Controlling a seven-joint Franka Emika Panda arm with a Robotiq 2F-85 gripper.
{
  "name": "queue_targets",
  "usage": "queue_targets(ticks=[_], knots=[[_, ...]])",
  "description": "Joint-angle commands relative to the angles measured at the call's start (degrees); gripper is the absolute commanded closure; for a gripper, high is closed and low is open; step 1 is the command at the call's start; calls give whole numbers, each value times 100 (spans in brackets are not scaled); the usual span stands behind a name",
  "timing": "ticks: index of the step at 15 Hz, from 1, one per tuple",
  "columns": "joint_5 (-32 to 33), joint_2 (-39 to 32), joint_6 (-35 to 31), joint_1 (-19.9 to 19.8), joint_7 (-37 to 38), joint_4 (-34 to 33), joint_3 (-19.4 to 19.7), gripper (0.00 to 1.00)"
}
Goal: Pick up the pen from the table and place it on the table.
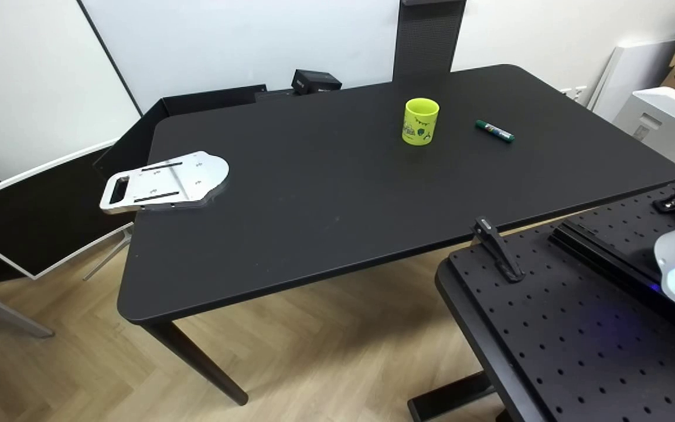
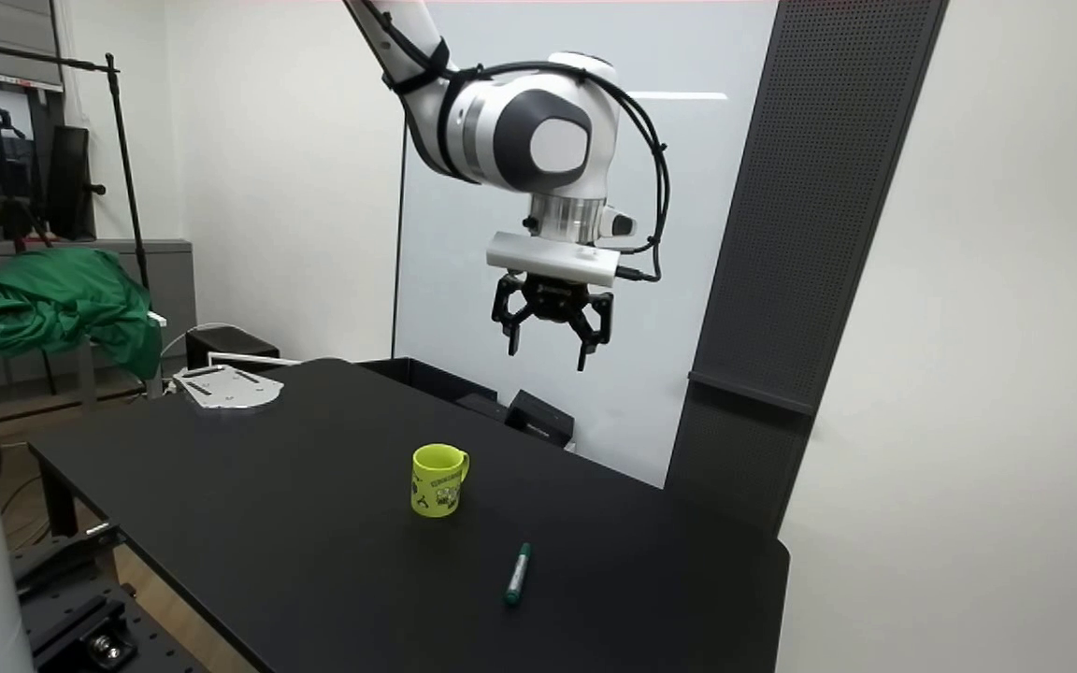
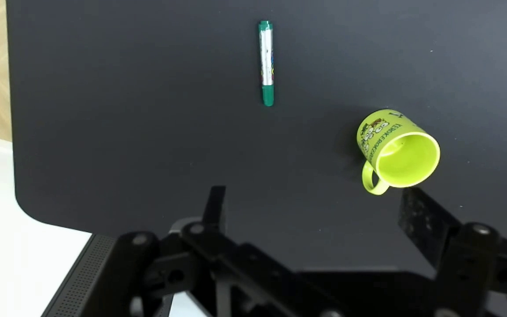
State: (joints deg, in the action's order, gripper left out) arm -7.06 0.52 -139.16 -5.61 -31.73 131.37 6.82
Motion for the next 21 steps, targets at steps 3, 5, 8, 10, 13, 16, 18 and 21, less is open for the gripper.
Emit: queue_targets(ticks=[3,5,8,10,13,16,18,21], knots=[[15,-158,24,-6,284,-25,-94,0],[15,-230,24,-14,340,-49,-107,0],[16,-247,39,-16,364,-85,-109,0],[16,-247,45,-16,366,-95,-109,0],[159,-459,-195,-15,440,-161,-105,0],[248,-731,-374,-39,480,-238,-109,0],[235,-974,-469,-75,441,-304,-130,0],[78,-1386,-606,-173,207,-416,-219,0]])
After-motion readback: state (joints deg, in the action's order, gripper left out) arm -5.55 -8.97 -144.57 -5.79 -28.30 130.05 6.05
